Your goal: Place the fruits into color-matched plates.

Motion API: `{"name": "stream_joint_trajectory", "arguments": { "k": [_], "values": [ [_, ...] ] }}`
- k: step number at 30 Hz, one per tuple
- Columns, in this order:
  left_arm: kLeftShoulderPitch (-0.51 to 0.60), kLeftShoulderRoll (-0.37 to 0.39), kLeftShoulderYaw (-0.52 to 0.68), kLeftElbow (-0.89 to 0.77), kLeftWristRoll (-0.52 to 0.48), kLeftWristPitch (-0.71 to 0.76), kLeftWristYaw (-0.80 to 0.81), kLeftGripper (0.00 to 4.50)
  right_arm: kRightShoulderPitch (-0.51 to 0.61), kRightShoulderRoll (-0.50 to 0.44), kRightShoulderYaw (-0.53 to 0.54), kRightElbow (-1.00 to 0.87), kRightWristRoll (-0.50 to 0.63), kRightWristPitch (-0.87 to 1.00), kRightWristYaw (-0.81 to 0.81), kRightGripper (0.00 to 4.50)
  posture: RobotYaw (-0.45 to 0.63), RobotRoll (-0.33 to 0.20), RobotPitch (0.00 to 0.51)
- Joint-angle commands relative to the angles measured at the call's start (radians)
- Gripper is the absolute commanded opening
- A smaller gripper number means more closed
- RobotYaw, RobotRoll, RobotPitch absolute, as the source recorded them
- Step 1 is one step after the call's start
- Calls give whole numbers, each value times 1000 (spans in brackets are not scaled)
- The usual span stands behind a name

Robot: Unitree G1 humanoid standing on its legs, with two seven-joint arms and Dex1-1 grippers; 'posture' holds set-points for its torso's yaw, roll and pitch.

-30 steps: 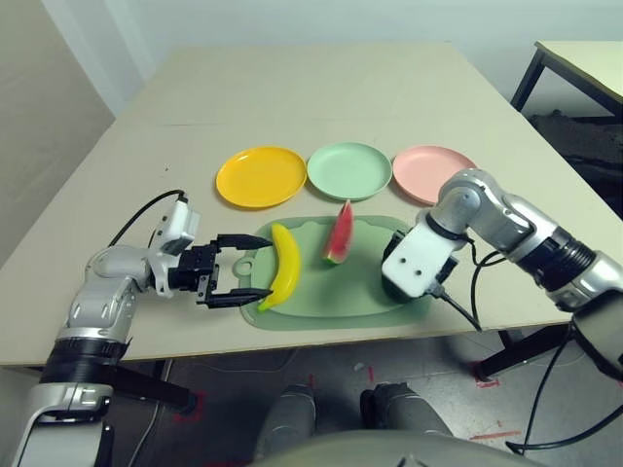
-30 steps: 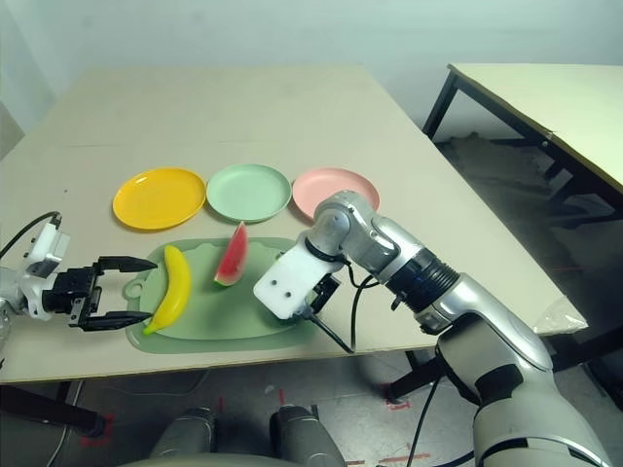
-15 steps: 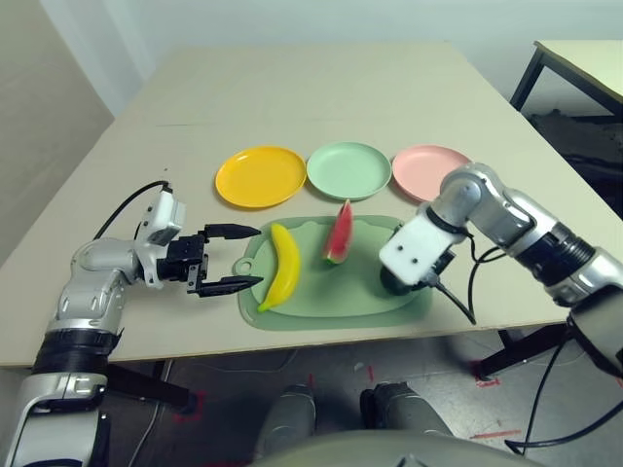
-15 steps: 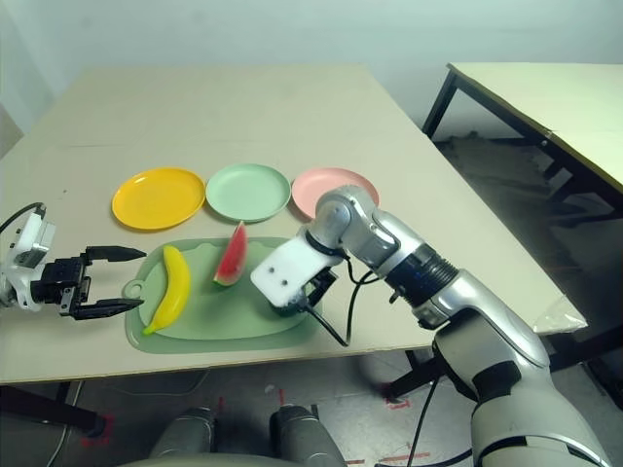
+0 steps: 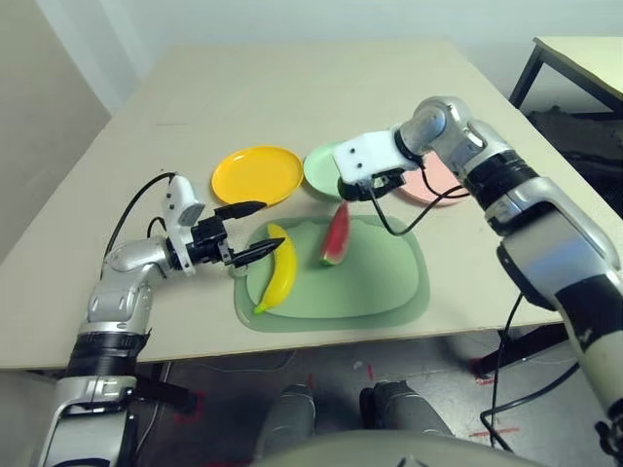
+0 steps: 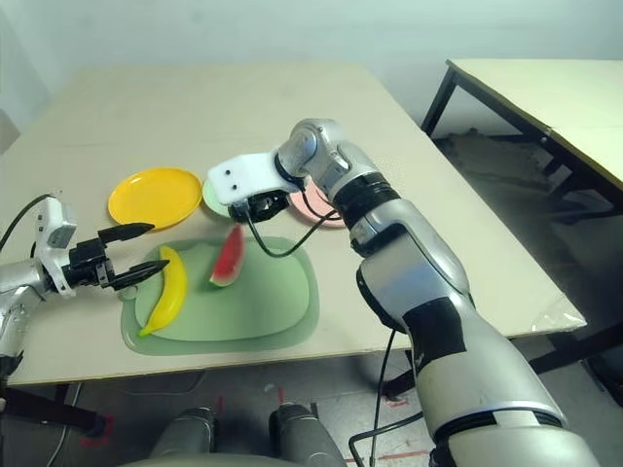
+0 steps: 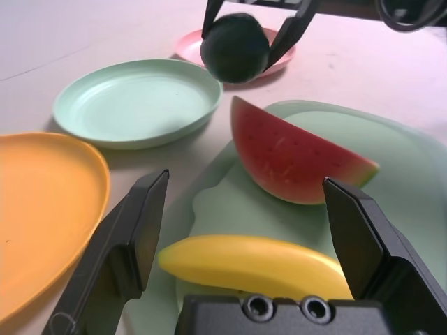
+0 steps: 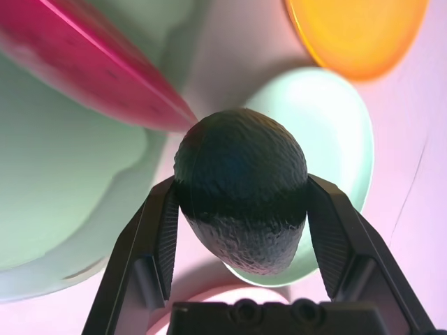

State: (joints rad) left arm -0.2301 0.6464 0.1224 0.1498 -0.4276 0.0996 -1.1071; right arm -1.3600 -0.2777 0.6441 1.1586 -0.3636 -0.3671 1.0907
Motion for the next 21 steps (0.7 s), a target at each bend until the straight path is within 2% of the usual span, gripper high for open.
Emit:
{"name": "stream_joint_trajectory", "arguments": {
  "k": [1, 8, 13, 21],
  "values": [
    [20, -2, 9, -21, 23, 16, 53, 4500, -35, 31, -24, 81, -46, -14, -101, 2926, 123, 0, 36],
    [14, -76, 36, -18, 26, 64, 239, 4500, -59, 78, -52, 174, -110, 60, -368, 2926, 144, 0, 34],
    [22, -118, 14, -41, 46, 73, 304, 4500, -33, 95, -58, 195, -137, 72, -415, 2926, 151, 0, 35],
    [13, -128, 8, -28, 72, 62, 339, 4500, 14, 107, -61, 208, -170, 97, -435, 2926, 161, 0, 44]
  ]
}}
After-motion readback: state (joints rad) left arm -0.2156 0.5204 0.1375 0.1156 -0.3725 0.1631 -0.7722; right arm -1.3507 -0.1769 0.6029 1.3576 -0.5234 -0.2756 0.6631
